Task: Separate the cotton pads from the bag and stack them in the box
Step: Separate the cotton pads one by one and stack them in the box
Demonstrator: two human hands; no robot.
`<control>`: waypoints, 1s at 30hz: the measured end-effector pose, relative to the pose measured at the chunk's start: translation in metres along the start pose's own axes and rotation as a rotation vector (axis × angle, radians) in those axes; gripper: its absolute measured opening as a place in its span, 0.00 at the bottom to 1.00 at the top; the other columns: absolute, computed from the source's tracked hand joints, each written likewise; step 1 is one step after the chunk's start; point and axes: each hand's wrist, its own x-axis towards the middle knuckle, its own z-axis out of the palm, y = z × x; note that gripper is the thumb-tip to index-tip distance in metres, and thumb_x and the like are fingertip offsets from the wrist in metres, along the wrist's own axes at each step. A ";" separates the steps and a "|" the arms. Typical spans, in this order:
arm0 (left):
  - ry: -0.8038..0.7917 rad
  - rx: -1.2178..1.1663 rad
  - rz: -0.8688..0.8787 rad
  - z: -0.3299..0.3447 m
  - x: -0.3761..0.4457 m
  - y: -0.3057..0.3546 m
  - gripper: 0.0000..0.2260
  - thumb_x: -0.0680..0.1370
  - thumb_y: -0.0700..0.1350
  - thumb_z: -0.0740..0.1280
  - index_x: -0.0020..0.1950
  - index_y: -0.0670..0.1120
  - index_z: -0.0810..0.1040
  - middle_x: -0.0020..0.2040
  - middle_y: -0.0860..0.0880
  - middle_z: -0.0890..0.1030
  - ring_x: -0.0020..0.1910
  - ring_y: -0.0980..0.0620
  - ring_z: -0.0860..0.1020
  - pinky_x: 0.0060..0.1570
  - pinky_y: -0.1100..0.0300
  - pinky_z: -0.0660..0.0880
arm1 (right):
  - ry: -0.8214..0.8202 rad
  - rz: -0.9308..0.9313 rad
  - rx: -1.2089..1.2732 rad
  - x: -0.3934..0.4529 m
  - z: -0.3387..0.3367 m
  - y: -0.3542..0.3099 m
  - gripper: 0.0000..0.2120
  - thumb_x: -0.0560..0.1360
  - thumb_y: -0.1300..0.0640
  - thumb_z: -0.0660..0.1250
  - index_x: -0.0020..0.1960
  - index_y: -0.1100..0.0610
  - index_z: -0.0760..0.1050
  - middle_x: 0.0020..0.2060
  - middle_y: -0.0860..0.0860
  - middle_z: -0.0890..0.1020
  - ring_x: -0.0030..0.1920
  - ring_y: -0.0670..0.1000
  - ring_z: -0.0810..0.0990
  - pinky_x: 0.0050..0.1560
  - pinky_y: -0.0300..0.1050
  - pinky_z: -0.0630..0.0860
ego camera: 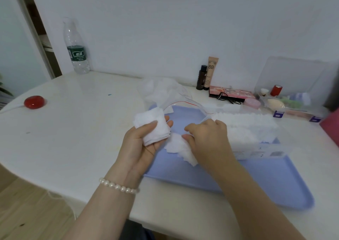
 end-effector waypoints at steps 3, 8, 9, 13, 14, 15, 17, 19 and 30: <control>0.002 -0.012 -0.008 0.000 0.000 0.000 0.12 0.76 0.33 0.58 0.59 0.35 0.74 0.45 0.40 0.84 0.42 0.45 0.84 0.37 0.58 0.81 | -0.080 0.021 -0.046 0.002 0.009 -0.007 0.15 0.77 0.48 0.61 0.61 0.53 0.67 0.51 0.51 0.79 0.61 0.54 0.69 0.70 0.57 0.48; -0.001 -0.014 -0.006 0.001 0.000 0.000 0.11 0.74 0.33 0.60 0.55 0.35 0.75 0.46 0.39 0.84 0.42 0.45 0.84 0.39 0.57 0.81 | -0.063 -0.034 0.062 0.004 0.011 -0.004 0.11 0.77 0.53 0.62 0.59 0.49 0.73 0.51 0.47 0.78 0.61 0.51 0.68 0.69 0.52 0.49; -0.003 -0.013 -0.005 0.001 0.000 0.000 0.12 0.73 0.33 0.60 0.55 0.36 0.75 0.46 0.39 0.84 0.42 0.45 0.84 0.38 0.57 0.81 | -0.022 -0.042 0.113 0.003 0.010 -0.001 0.08 0.77 0.52 0.62 0.55 0.49 0.76 0.50 0.47 0.79 0.59 0.50 0.69 0.66 0.49 0.51; 0.004 0.017 0.018 0.000 0.002 -0.001 0.13 0.73 0.33 0.61 0.57 0.35 0.75 0.46 0.40 0.84 0.42 0.45 0.84 0.37 0.58 0.81 | 0.328 -0.031 0.569 0.001 0.005 0.010 0.04 0.74 0.59 0.68 0.41 0.56 0.78 0.37 0.47 0.78 0.43 0.48 0.74 0.46 0.37 0.65; 0.002 0.028 0.034 0.000 0.002 -0.002 0.15 0.71 0.34 0.63 0.57 0.35 0.75 0.47 0.40 0.84 0.42 0.45 0.84 0.38 0.57 0.81 | 0.369 0.016 0.714 0.000 0.001 0.011 0.05 0.74 0.61 0.68 0.39 0.56 0.77 0.33 0.45 0.77 0.38 0.45 0.74 0.40 0.32 0.66; -0.001 0.044 0.048 0.000 0.002 -0.003 0.16 0.70 0.34 0.63 0.57 0.36 0.75 0.48 0.39 0.84 0.43 0.45 0.84 0.40 0.57 0.81 | 0.378 0.073 0.877 -0.001 -0.004 0.010 0.08 0.74 0.62 0.67 0.37 0.54 0.76 0.29 0.43 0.76 0.33 0.41 0.72 0.36 0.30 0.67; -0.016 0.096 0.064 0.002 0.002 -0.005 0.14 0.72 0.34 0.63 0.57 0.37 0.76 0.48 0.40 0.84 0.45 0.46 0.84 0.43 0.57 0.81 | 0.323 0.174 1.224 -0.002 -0.014 0.006 0.10 0.75 0.63 0.66 0.36 0.54 0.75 0.22 0.43 0.76 0.25 0.41 0.71 0.28 0.31 0.68; -0.034 0.147 0.069 0.004 0.001 -0.010 0.11 0.76 0.33 0.61 0.56 0.39 0.76 0.46 0.43 0.85 0.44 0.48 0.84 0.43 0.58 0.81 | 0.214 0.252 1.441 -0.004 -0.019 0.000 0.08 0.75 0.63 0.65 0.37 0.56 0.75 0.19 0.47 0.75 0.20 0.43 0.69 0.22 0.34 0.67; -0.209 0.189 -0.066 0.013 -0.003 -0.023 0.17 0.73 0.41 0.62 0.60 0.38 0.76 0.56 0.35 0.80 0.54 0.42 0.80 0.51 0.51 0.78 | 0.297 0.166 1.308 -0.011 -0.004 -0.025 0.10 0.77 0.60 0.63 0.37 0.53 0.74 0.16 0.46 0.71 0.18 0.43 0.68 0.23 0.34 0.67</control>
